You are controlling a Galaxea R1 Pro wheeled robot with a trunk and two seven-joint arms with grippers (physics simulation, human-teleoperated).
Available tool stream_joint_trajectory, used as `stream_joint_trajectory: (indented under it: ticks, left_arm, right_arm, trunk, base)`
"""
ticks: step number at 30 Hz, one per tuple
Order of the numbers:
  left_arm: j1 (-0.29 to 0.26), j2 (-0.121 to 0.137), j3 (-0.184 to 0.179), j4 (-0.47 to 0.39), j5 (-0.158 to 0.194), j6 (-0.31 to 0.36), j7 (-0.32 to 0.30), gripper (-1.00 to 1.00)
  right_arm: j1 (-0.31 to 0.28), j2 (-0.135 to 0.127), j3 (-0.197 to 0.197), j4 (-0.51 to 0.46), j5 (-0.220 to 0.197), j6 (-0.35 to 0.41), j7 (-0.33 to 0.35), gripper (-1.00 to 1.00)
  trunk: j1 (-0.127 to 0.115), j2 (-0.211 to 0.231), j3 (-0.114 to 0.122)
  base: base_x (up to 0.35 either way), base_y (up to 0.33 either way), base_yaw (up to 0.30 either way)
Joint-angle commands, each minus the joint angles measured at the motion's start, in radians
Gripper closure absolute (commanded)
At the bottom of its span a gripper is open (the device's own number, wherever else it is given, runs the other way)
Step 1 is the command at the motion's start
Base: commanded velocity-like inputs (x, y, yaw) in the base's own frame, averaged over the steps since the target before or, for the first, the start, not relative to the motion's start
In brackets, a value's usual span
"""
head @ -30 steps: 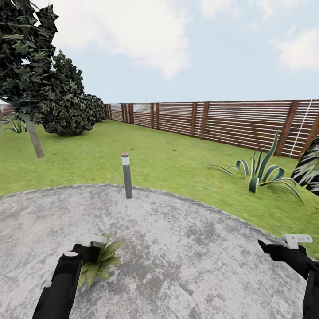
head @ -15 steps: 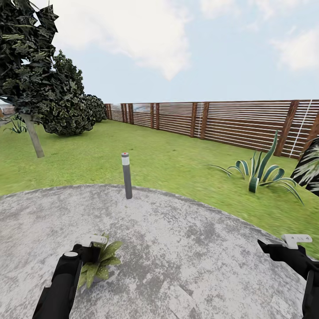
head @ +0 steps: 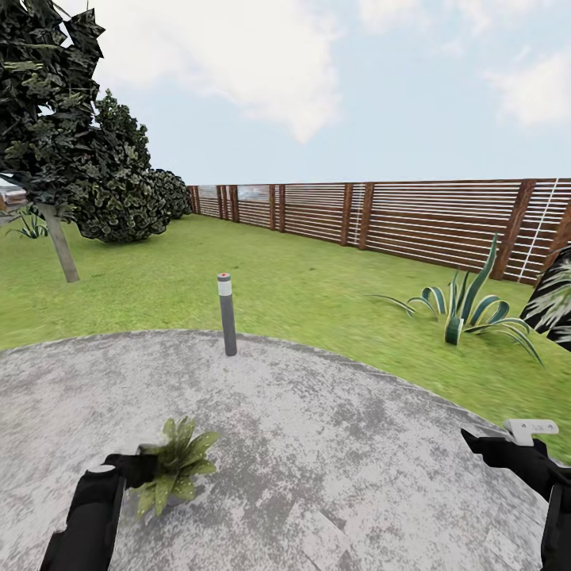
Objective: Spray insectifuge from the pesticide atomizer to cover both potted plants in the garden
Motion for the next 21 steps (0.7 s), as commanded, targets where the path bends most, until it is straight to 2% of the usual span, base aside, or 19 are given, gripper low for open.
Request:
stream_joint_trajectory:
  ticks: [1, 4, 9, 12, 13, 15, 16, 19, 21]
  left_arm:
    - [-0.001, -0.001, 0.015, -0.002, -0.008, 0.001, -0.011, 1.0]
    - [-0.001, -0.001, 0.029, -0.002, -0.008, 0.001, -0.012, 1.0]
    - [-0.001, -0.001, 0.034, -0.002, -0.008, 0.001, -0.012, 1.0]
    - [-0.002, -0.004, 0.01, 0.0, -0.009, 0.001, -0.013, 1.0]
    - [-0.003, -0.005, -0.013, 0.0, -0.009, 0.001, -0.013, 1.0]
    - [-0.004, -0.007, -0.133, 0.001, -0.008, 0.001, -0.012, 1.0]
    - [-0.003, -0.008, -0.223, 0.001, -0.007, 0.001, -0.011, 1.0]
    - [0.001, -0.01, -0.371, 0.001, -0.006, 0.003, -0.008, 1.0]
    - [0.005, -0.01, -0.403, 0.001, -0.005, 0.003, -0.007, 1.0]
  right_arm:
    - [-0.001, 0.001, -0.002, -0.002, 0.005, 0.003, 0.007, -1.0]
    - [-0.001, 0.001, -0.002, -0.002, 0.005, 0.003, 0.007, -1.0]
    - [-0.001, 0.001, -0.002, -0.002, 0.005, 0.003, 0.007, -1.0]
    - [-0.001, 0.001, -0.002, -0.002, 0.005, 0.003, 0.007, -1.0]
    - [-0.001, 0.001, -0.002, -0.002, 0.005, 0.003, 0.007, -1.0]
    - [-0.001, 0.001, -0.003, -0.002, 0.005, 0.003, 0.007, -1.0]
    - [-0.001, 0.001, -0.003, -0.002, 0.005, 0.003, 0.007, -1.0]
    - [-0.001, 0.0, -0.002, -0.002, 0.005, 0.003, 0.007, -1.0]
    - [-0.001, 0.001, -0.003, -0.002, 0.005, 0.003, 0.007, -1.0]
  trunk:
    - [0.0, -0.001, -0.001]
    - [0.0, -0.001, -0.001]
    - [0.0, -0.001, -0.001]
    - [0.0, -0.001, -0.001]
    - [0.0, -0.001, -0.001]
    - [0.0, -0.001, -0.001]
    - [0.0, -0.001, -0.001]
    - [0.0, -0.001, -0.001]
    - [0.0, -0.001, -0.001]
  base:
    - [0.0, 0.0, 0.0]
    - [0.0, 0.0, 0.0]
    - [0.0, 0.0, 0.0]
    - [0.0, 0.0, 0.0]
    - [0.0, 0.0, 0.0]
    - [0.0, 0.0, 0.0]
    - [0.0, 0.0, 0.0]
    - [0.0, 0.0, 0.0]
    - [0.0, 0.0, 0.0]
